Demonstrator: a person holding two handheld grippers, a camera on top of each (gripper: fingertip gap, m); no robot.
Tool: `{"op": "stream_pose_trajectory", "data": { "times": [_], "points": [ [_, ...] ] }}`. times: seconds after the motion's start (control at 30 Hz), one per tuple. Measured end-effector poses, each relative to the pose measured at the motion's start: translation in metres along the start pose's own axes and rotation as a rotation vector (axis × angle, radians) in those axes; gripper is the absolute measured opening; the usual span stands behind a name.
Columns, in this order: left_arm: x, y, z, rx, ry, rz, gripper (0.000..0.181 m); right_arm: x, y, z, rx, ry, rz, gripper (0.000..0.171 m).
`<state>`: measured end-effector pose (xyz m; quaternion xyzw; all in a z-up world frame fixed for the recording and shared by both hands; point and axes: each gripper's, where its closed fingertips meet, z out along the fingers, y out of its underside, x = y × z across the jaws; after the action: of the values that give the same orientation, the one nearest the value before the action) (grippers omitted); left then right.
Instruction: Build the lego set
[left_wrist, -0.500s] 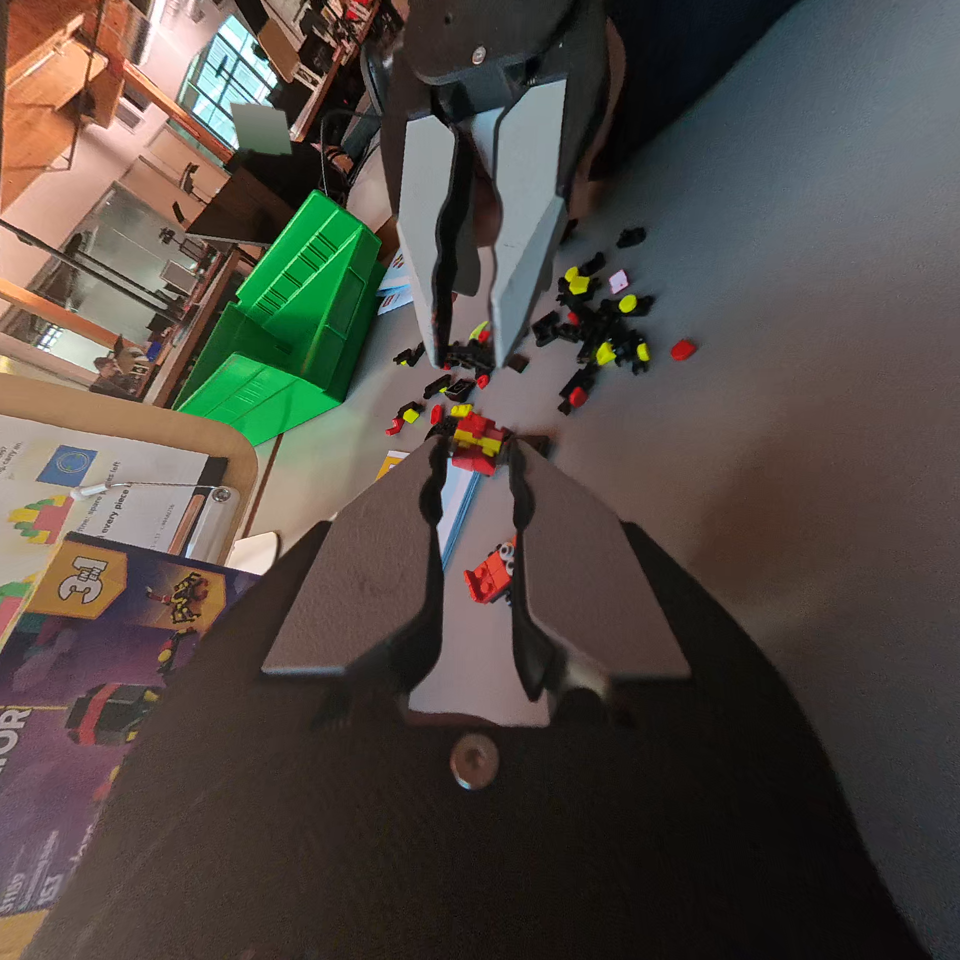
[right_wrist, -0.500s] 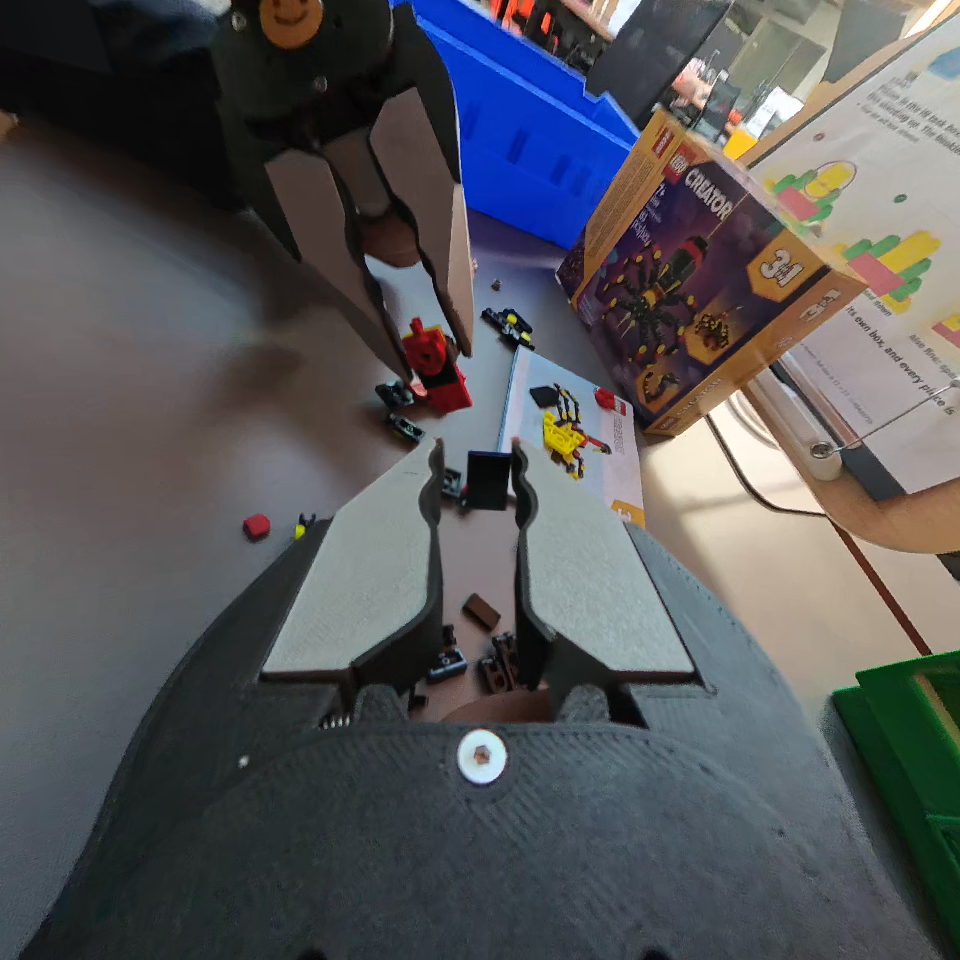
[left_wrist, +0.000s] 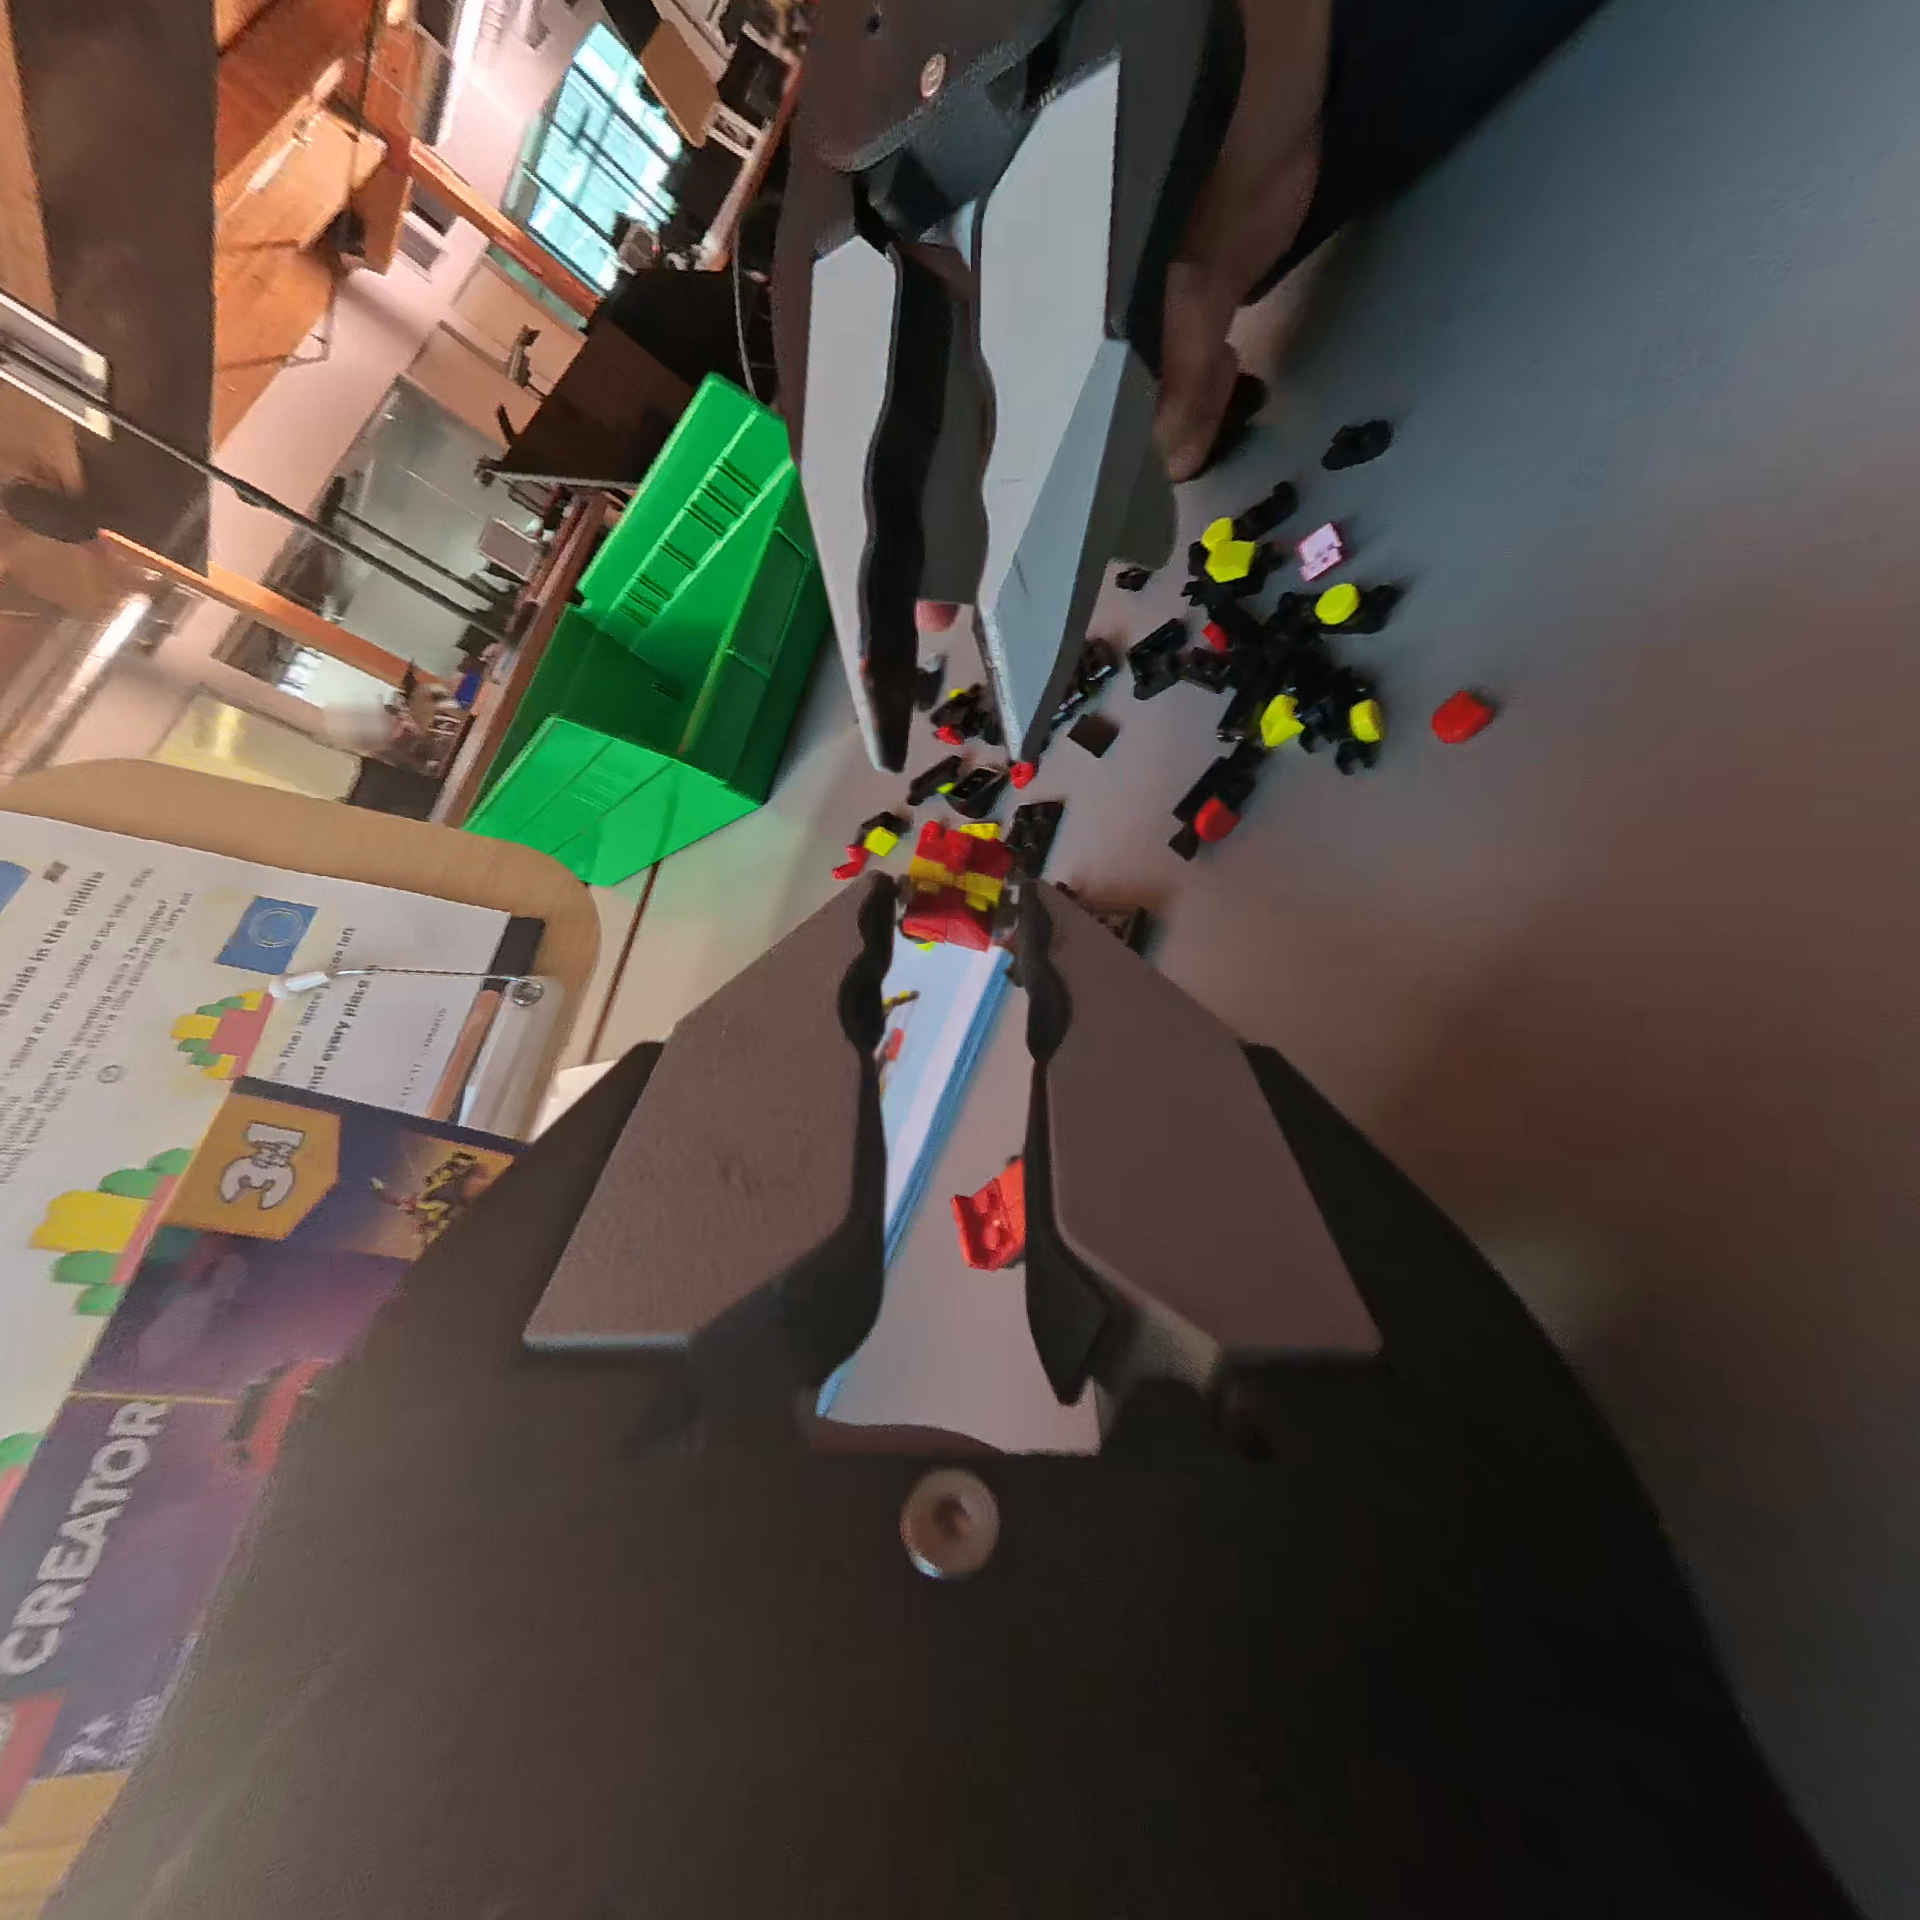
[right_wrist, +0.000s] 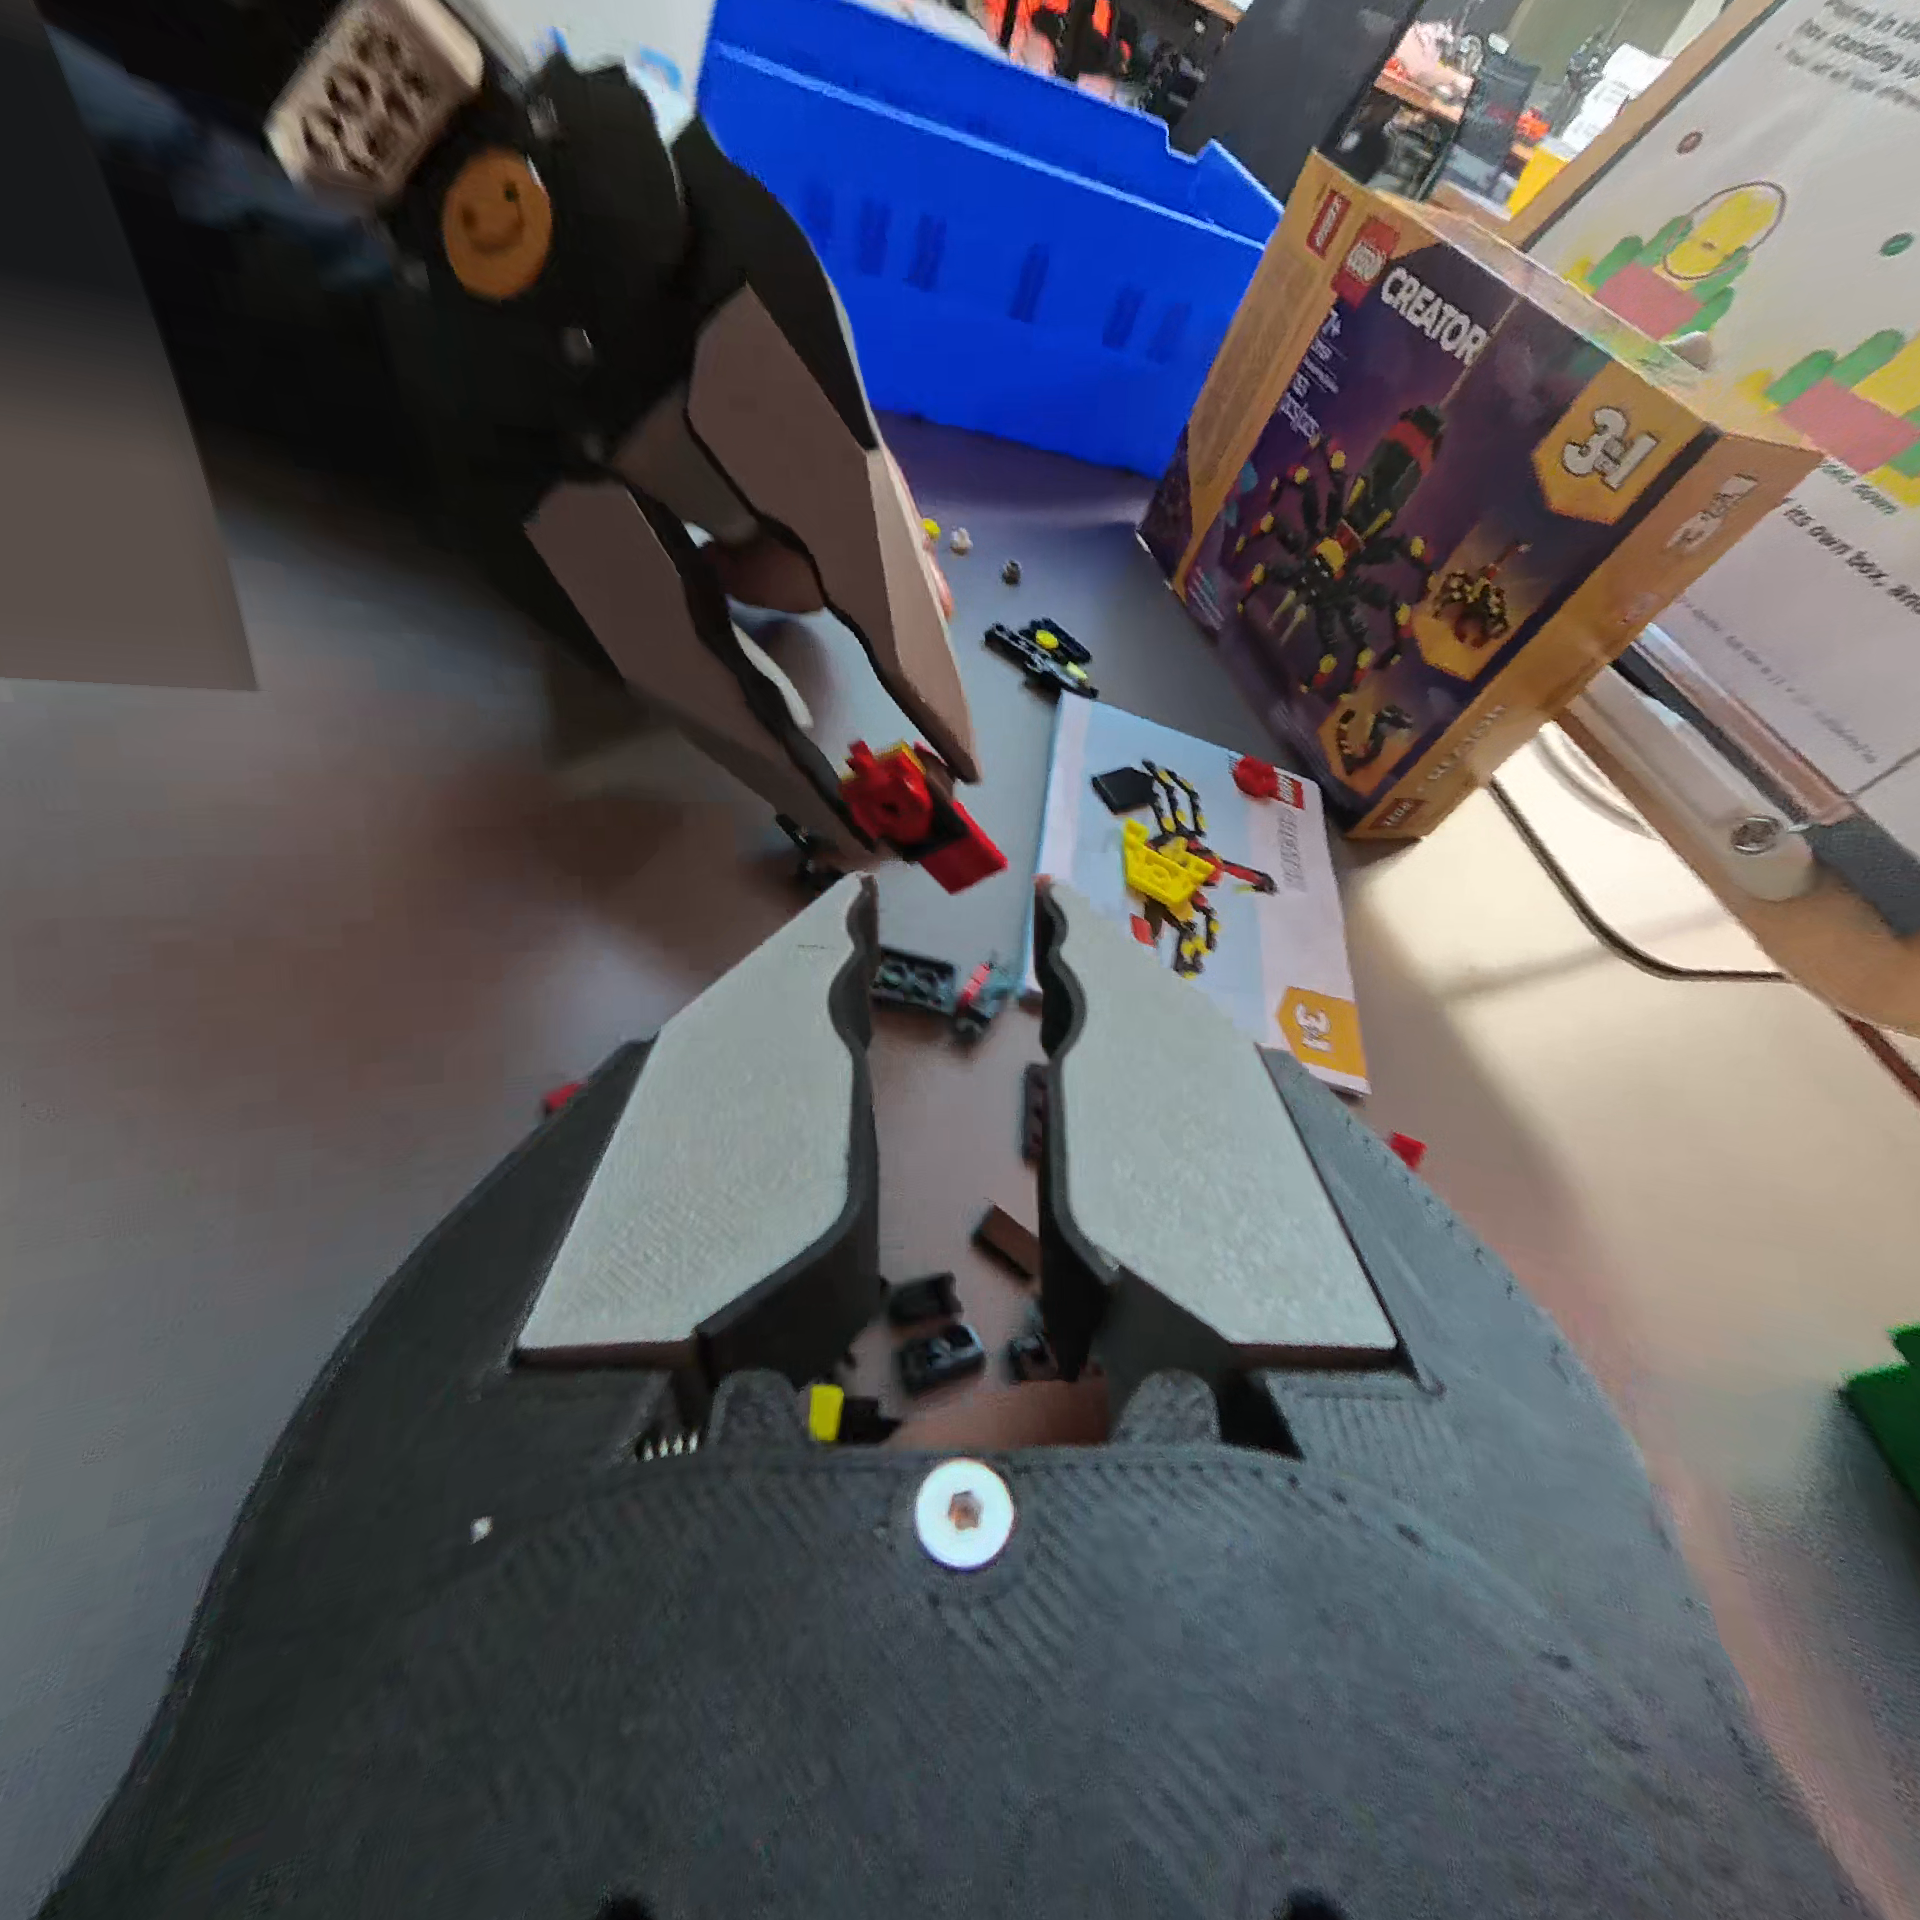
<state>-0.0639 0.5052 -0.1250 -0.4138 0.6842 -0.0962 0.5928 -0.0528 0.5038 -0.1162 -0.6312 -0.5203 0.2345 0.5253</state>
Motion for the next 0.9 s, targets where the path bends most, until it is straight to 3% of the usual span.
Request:
{"op": "stream_pose_trajectory", "data": {
  "times": [0.23,0.37,0.5,0.6,0.7,0.9],
  "points": [
    [-0.005,-0.008,0.003,0.004,-0.058,0.034,0.021,-0.007,-0.011,0.015,0.013,-0.026,0.203,0.03],
    [-0.012,-0.01,0.003,-0.007,-0.105,0.053,0.021,-0.005,-0.014,0.013,0.039,-0.022,0.216,0.016],
    [-0.012,-0.014,0.002,0.023,-0.106,0.058,0.021,-0.007,-0.016,0.01,0.061,-0.046,0.215,0.016],
    [-0.011,-0.016,0.002,0.036,-0.1,0.056,0.021,-0.01,-0.018,0.01,0.071,-0.073,0.259,0.027],
    [-0.01,-0.016,0.002,0.043,-0.099,0.056,0.021,-0.007,-0.017,0.01,0.074,-0.077,0.302,0.017],
    [-0.012,-0.02,0.001,0.069,-0.097,-0.006,0.021,-0.006,-0.021,0.005,0.119,-0.158,0.379,0.016]
  ]
}}
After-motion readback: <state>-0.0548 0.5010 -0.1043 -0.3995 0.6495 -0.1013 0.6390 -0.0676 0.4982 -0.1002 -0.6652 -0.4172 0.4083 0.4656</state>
